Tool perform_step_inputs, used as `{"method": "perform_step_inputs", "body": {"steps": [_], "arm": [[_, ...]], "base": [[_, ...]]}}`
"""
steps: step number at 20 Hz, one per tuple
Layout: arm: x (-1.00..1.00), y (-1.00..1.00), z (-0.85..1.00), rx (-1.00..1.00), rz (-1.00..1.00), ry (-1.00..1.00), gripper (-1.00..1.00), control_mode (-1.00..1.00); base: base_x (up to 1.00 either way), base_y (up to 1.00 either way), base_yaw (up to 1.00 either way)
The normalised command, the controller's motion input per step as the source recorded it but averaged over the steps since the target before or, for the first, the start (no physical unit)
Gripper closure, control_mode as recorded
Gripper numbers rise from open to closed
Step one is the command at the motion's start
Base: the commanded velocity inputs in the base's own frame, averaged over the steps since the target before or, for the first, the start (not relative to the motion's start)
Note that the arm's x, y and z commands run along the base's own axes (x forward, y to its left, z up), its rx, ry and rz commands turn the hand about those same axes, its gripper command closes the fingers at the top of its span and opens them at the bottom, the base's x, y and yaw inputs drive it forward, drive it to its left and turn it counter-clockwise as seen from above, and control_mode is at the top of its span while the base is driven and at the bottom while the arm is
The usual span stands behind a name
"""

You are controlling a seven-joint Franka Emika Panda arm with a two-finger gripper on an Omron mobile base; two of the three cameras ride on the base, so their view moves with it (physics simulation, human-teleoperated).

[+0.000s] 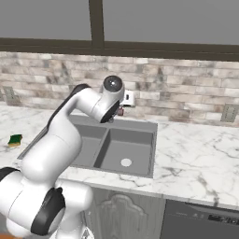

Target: Soak the sponge with water for a few seconds and then drop it inside the sink.

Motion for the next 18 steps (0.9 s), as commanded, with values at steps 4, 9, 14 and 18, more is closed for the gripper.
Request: {"method": "perform_step_inputs", "body": {"steps": [4,9,14,18], "arm": [[0.11,-0.02,-0.10,0.01,0.00,0.00,-1.00,-1.00],[0.18,0.00,-0.23,0.00,0.00,-0.05,-1.00,-1.00],[0.01,0.00,-0.18,0.02,0.00,-0.15,-1.00,-1.00],[0.00,0.00,-0.12,0.02,0.00,-0.20,-1.00,-1.00]], "base": [[0.00,0.00,0.00],[0.00,0.00,0.00],[0.00,0.00,0.00],[0.00,0.00,0.00]]}}
